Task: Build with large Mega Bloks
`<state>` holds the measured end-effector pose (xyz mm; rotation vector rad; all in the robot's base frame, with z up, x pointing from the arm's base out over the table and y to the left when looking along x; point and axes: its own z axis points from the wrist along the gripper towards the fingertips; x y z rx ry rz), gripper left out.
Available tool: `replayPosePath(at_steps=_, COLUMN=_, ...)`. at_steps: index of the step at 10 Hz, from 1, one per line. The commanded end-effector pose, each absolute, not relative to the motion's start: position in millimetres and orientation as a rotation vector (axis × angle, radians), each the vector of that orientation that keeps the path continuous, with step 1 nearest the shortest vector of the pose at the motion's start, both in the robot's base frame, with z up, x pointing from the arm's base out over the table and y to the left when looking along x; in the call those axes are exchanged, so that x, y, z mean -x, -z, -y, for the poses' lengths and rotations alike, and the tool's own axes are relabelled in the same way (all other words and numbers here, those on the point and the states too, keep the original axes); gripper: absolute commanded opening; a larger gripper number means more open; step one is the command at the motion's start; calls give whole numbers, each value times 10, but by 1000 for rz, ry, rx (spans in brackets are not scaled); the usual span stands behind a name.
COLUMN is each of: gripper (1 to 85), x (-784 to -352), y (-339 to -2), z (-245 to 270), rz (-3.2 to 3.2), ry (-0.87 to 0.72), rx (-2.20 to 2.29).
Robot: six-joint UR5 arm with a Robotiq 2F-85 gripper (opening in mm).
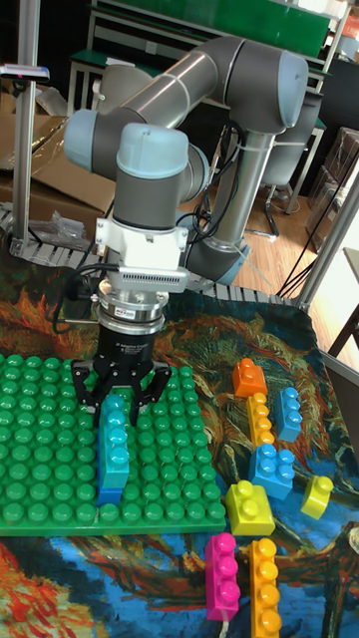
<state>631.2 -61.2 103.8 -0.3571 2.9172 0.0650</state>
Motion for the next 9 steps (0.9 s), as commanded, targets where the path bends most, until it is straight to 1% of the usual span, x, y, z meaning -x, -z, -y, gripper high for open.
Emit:
replayPosePath(at_steps=1, gripper=530, x=-6316, y=-1120, z=621, rz=-2911, ry=-87, rx=386)
replayPosePath(at_steps=2, gripper=530, x=-6295, y=-1189, z=610, rz=-2920, ry=-89, rx=388)
replayPosePath(at_steps=3, gripper=500, x=-6266, y=-1309, z=626, rz=-2940, ry=-77, rx=375)
replayPosePath(at_steps=5, gripper=440, x=-6281, y=-1349, z=585, rz=-2939, ry=-96, rx=355)
replayPosePath(at_steps=7, gripper=380, x=-6307, y=-1398, z=581, rz=-2949, ry=-81, rx=339)
replayPosePath(at_steps=8, gripper=250, x=-6309, y=-1415, z=549, rz=-2963, ry=-85, rx=319)
replayPosePath(at_steps=9, gripper=13, x=-6310, y=-1431, z=522, rz=-2982, ry=-82, rx=285)
